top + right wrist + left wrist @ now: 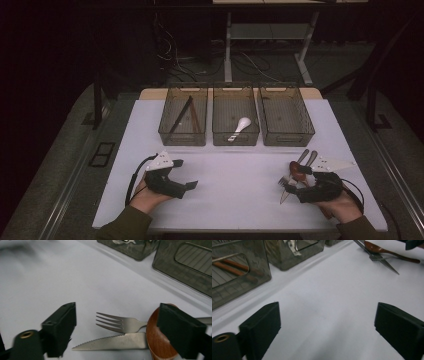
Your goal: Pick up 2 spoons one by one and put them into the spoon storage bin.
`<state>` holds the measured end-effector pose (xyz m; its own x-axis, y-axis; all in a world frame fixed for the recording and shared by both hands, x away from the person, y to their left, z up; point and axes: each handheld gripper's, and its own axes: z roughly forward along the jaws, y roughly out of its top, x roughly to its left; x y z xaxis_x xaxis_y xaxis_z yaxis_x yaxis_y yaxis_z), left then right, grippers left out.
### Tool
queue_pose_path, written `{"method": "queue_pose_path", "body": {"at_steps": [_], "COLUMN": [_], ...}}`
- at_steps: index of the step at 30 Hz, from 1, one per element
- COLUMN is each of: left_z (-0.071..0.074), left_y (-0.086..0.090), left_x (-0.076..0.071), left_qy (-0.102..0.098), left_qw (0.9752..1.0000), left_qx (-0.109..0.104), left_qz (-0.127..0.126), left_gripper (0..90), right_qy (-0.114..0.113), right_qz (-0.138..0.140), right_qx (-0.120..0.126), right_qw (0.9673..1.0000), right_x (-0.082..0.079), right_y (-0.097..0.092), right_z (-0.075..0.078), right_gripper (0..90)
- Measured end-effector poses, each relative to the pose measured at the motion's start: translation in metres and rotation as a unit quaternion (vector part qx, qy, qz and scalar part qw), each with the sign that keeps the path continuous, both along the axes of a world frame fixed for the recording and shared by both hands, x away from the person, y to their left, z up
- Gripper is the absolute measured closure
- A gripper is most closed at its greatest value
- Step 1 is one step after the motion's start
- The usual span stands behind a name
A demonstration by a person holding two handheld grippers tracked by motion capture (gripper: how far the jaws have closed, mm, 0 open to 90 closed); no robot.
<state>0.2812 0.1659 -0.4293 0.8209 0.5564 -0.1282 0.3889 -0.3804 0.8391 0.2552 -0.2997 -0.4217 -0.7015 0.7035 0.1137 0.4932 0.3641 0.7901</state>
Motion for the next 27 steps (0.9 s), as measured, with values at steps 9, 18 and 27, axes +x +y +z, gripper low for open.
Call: {"method": "queue_pose_path", "body": {"at_steps": [9, 18, 27], "left_z": [-0.009, -0.011, -0.011], "left_y": [0.0, -0.003, -0.002], "left_x": [-0.012, -0.012, -0.012], "left_qy": [0.016, 0.018, 0.017], "left_qw": [0.9997, 0.9995, 0.9997], "left_qx": [0.014, 0.021, 0.014], "left_qz": [-0.011, -0.017, -0.012], "left_gripper": [0.0, 0.0, 0.0], "right_qy": [0.023, 0.048, 0.063], "right_qz": [-0.015, -0.017, -0.013], "right_qx": [-0.021, -0.034, -0.073], "right_qw": [0.9994, 0.9982, 0.9952], "right_x": [-0.006, -0.009, -0.008], "right_y": [-0.011, -0.026, -0.022], "right_z": [0.001, -0.003, -0.008], "right_gripper": [64.6, 88.9, 89.5]}}
